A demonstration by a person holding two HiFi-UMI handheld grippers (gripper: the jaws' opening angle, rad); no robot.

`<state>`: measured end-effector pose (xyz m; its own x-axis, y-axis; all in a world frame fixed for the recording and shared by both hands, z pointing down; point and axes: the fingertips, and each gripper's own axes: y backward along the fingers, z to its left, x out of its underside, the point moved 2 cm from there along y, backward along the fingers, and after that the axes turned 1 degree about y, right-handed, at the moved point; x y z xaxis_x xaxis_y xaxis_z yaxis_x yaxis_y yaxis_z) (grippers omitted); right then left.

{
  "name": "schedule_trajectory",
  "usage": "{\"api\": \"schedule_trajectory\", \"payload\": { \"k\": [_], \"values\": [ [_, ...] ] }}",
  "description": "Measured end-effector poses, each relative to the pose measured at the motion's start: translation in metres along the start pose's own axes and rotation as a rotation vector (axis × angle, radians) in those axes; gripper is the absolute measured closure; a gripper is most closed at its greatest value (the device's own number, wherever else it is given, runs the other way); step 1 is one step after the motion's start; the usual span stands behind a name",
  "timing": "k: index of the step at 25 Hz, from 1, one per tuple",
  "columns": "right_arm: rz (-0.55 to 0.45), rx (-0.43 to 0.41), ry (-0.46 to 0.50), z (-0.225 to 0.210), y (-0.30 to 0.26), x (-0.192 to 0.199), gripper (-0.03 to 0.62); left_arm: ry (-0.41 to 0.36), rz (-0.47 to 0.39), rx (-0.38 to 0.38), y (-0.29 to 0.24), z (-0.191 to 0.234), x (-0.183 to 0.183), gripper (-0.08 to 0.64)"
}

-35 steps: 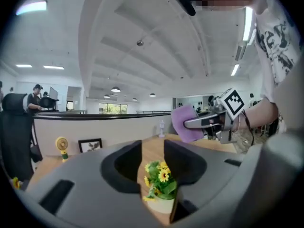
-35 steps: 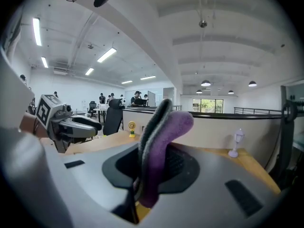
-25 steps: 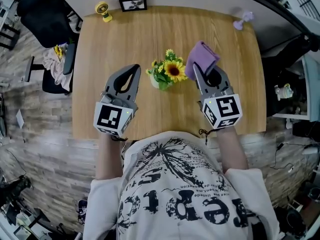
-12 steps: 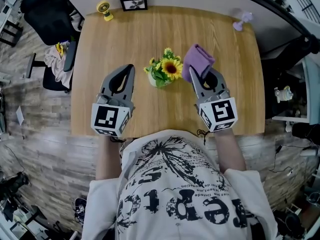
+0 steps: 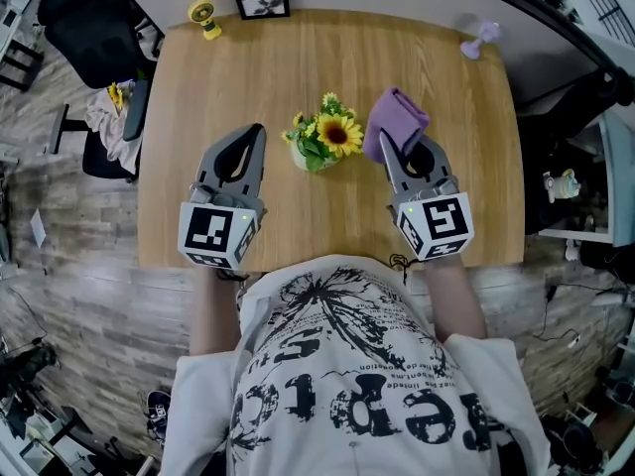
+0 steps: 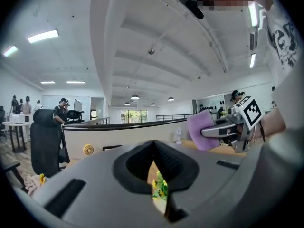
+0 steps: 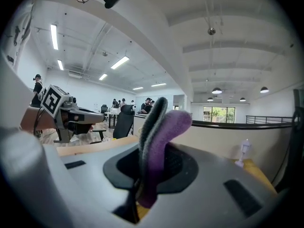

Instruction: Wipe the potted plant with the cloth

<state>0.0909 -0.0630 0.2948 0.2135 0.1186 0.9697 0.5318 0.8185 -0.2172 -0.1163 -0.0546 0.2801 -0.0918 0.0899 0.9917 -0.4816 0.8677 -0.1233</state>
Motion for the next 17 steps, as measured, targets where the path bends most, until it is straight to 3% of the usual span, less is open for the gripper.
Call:
{"api": "schedule_trajectory", "payload": {
  "k": [8,13,17],
  "values": [
    [0.006,0.054,0.000,-0.015,-0.003,0.001,0.534,0.007,0.013,-0.011,-0.001,0.005,0.001,0.555],
    [-0.010,0.054,0.011,-0.015,-0.005,-0.002,0.534,-0.040,0.042,0.007,-0.006,0.004,0.008,0.555],
    [-0.012,0.048,0.036,-0.013,-0.008,-0.005,0.532,-0.005,0.038,0.005,-0.008,0.007,0.010,0.555]
  ]
}}
